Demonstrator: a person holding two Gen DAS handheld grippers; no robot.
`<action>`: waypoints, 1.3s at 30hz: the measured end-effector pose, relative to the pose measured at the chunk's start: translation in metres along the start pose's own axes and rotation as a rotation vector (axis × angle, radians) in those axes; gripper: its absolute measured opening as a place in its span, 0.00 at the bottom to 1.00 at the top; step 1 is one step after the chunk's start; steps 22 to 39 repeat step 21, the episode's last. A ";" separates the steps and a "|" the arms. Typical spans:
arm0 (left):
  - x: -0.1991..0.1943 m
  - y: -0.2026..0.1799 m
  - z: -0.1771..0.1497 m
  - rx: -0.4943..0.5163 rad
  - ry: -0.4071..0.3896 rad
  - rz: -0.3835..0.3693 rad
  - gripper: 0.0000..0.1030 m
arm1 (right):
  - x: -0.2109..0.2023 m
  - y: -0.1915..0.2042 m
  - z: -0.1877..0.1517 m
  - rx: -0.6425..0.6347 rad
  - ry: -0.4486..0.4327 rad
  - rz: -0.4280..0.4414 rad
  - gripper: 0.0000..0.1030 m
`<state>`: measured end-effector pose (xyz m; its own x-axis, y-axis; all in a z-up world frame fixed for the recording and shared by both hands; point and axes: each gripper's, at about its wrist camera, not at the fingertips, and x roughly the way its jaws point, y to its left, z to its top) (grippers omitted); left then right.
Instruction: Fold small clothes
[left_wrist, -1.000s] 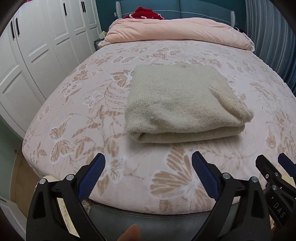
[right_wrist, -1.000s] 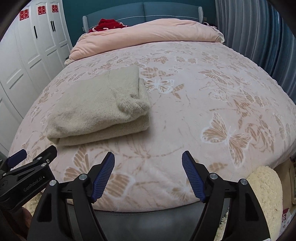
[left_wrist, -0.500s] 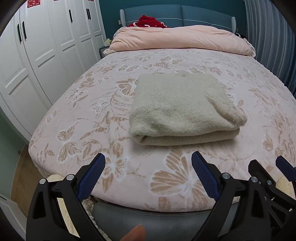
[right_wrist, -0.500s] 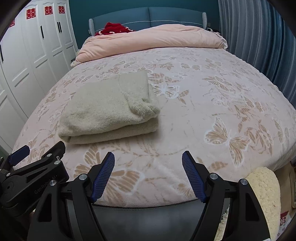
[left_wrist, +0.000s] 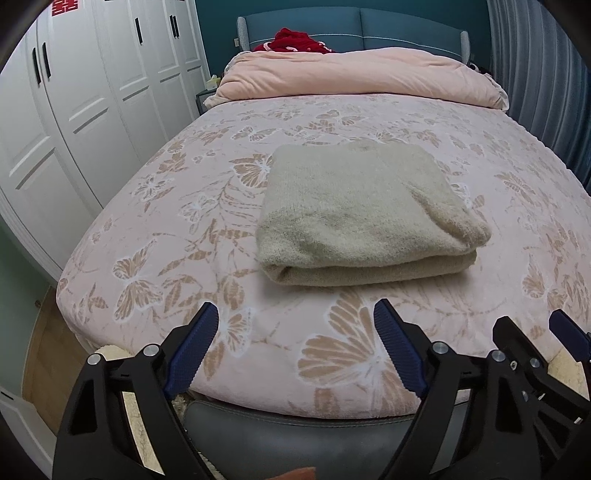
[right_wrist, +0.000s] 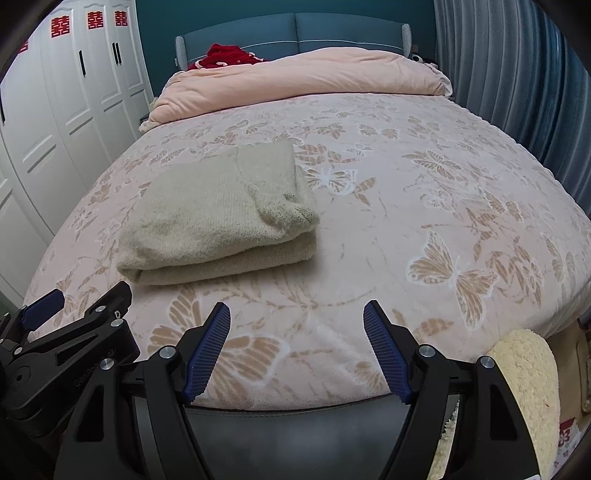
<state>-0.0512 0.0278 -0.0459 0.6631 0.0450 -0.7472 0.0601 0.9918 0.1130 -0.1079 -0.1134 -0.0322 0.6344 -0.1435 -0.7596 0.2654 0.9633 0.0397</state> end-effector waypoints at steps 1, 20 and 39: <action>0.001 0.000 0.000 0.004 -0.002 0.000 0.81 | 0.000 0.000 0.000 -0.001 0.000 0.003 0.71; 0.005 0.005 -0.004 -0.011 0.012 -0.006 0.80 | 0.000 0.003 -0.003 -0.011 0.006 -0.001 0.67; 0.005 0.004 -0.004 -0.005 0.011 -0.005 0.79 | 0.000 0.003 -0.003 -0.010 0.006 -0.001 0.67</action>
